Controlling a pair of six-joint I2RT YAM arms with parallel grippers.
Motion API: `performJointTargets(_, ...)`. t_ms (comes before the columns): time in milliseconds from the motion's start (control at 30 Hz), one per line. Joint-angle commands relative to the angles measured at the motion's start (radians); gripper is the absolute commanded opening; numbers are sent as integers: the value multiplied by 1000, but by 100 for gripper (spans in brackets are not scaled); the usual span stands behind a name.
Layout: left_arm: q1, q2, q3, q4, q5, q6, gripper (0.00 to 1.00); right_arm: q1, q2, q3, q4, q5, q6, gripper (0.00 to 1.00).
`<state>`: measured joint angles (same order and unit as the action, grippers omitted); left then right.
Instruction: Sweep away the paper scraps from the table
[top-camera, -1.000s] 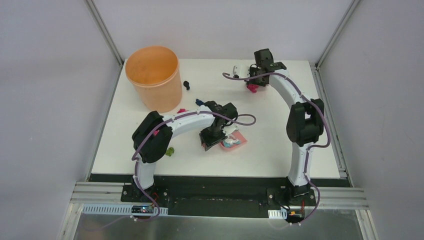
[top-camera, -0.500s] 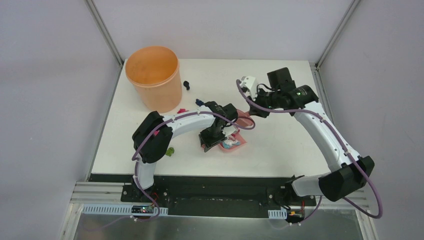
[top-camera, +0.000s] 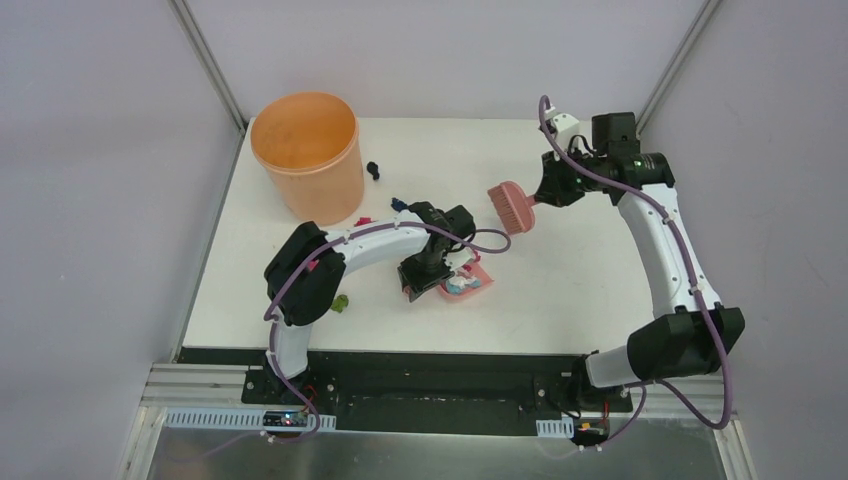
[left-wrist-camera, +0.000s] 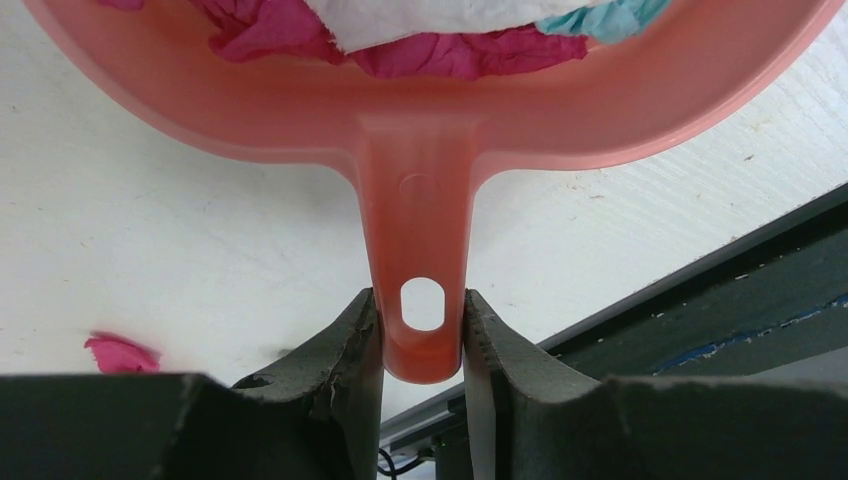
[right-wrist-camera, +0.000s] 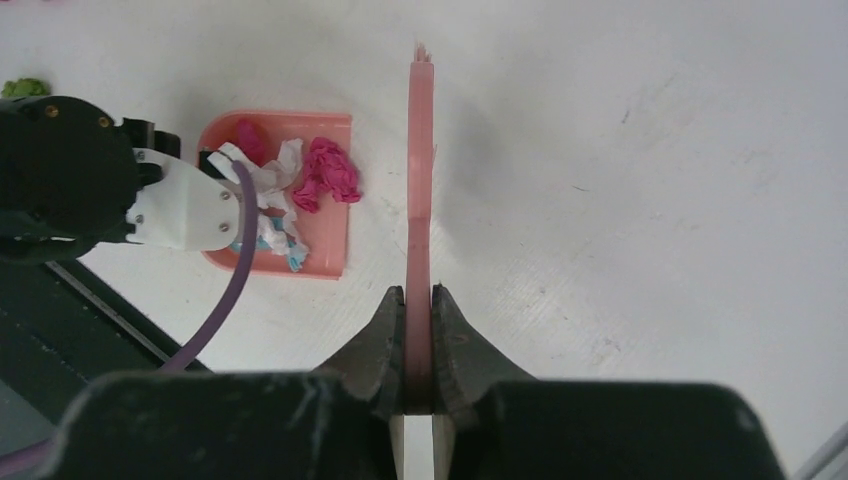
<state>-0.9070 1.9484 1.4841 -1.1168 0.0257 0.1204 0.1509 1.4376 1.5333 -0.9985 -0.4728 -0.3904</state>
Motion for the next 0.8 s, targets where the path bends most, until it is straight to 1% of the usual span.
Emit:
performJointTargets(0,-12,-65,3,85,-42,11,0,-11,-92,-46,109,112,49,0)
performJointTargets(133,-27,-93,-90,302,-118,3,0,-38,-182,-140,208,211,79,0)
performJointTargets(233,-101,-88,-133,389,-223,20,0,-53,-213,-155,220,289,106,0)
performJointTargets(300,-128,-81,-165,464,-234,27,0,-85,-232,-164,215,285,142,0)
performJointTargets(433,-128,-58,-108,431,-231,-54,0,-130,-280,-225,214,284,197,0)
performJointTargets(567,-139,-133,-126,429,-196,-116,0,-194,-326,-261,208,271,273,0)
performJointTargets(633,-159,-189,-140,433,-216,-118,0,-215,-358,-262,189,251,295,0)
performJointTargets(700,-164,-227,-144,445,-228,-168,0,-223,-389,-273,171,254,305,0)
performJointTargets(767,-164,-231,-141,454,-234,-171,0,-226,-417,-326,182,251,303,0)
